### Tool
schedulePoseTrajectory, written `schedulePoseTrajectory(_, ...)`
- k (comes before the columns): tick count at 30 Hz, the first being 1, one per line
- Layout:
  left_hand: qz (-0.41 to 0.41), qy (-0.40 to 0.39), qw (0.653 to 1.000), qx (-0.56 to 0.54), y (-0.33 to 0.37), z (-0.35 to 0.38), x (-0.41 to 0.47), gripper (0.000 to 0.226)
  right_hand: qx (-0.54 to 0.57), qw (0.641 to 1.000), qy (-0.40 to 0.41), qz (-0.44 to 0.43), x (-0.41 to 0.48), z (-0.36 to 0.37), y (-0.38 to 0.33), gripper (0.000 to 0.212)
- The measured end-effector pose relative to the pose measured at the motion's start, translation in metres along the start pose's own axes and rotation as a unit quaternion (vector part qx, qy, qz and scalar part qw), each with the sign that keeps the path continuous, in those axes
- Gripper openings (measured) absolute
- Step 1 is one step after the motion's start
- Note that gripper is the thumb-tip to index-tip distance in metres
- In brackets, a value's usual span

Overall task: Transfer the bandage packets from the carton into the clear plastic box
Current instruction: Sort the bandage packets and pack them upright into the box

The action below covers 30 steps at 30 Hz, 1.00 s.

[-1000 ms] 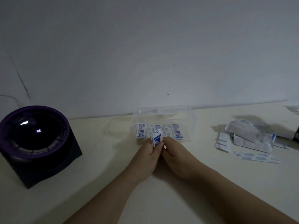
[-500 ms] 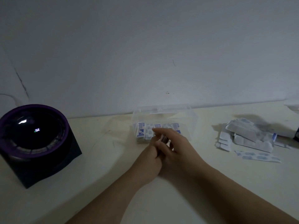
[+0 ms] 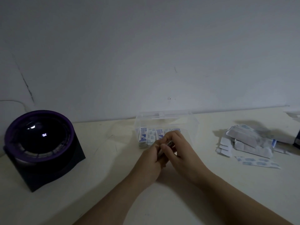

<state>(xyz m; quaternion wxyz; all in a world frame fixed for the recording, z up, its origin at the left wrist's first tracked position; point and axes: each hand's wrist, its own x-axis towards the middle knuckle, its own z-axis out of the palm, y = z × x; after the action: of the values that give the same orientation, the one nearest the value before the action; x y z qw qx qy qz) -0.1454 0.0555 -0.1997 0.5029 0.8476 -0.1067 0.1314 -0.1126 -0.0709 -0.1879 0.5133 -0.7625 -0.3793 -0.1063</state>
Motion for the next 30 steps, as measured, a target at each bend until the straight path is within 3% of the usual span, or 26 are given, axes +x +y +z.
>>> schedulePoseTrajectory(4, 0.037, -0.016, 0.998, 0.054, 0.006, 0.003, -0.003, 0.034, -0.028, 0.999, -0.005, -0.023, -0.003, 0.003, 0.0, 0.008)
schedulePoseTrajectory(8, -0.013, -0.023, 0.999, 0.019, 0.0, 0.003, 0.0, 0.019, -0.027, 0.999, 0.027, -0.005, -0.002, 0.003, -0.001, 0.012)
schedulePoseTrajectory(12, -0.047, -0.028, 0.998, 0.034, 0.0, 0.006, 0.0, 0.026, -0.09, 0.992, -0.011, -0.083, -0.003, 0.005, 0.0, 0.004)
schedulePoseTrajectory(14, -0.07, -0.003, 0.997, 0.027, 0.003, 0.006, 0.002, 0.015, -0.098, 0.99, -0.019, -0.103, -0.003, 0.005, 0.0, 0.011)
schedulePoseTrajectory(16, -0.075, 0.024, 0.997, 0.012, 0.008, 0.004, 0.006, 0.017, -0.07, 0.994, -0.016, -0.083, -0.003, 0.003, -0.005, 0.016)
schedulePoseTrajectory(19, -0.089, -0.002, 0.996, -0.008, 0.017, -0.006, 0.006, 0.031, 0.051, 0.998, -0.034, 0.03, 0.0, -0.008, -0.013, 0.023)
schedulePoseTrajectory(21, -0.118, -0.024, 0.99, -0.073, 0.019, -0.012, 0.005, 0.022, 0.117, 0.985, -0.08, 0.098, 0.005, -0.019, -0.014, 0.023)
schedulePoseTrajectory(25, -0.15, -0.072, 0.969, -0.183, 0.022, -0.019, 0.005, 0.037, 0.081, 0.975, -0.155, 0.137, 0.018, -0.03, -0.022, 0.019)
schedulePoseTrajectory(30, -0.1, -0.049, 0.97, -0.215, 0.046, -0.034, 0.011, 0.032, 0.038, 0.981, -0.133, 0.133, 0.038, -0.031, -0.047, 0.015)
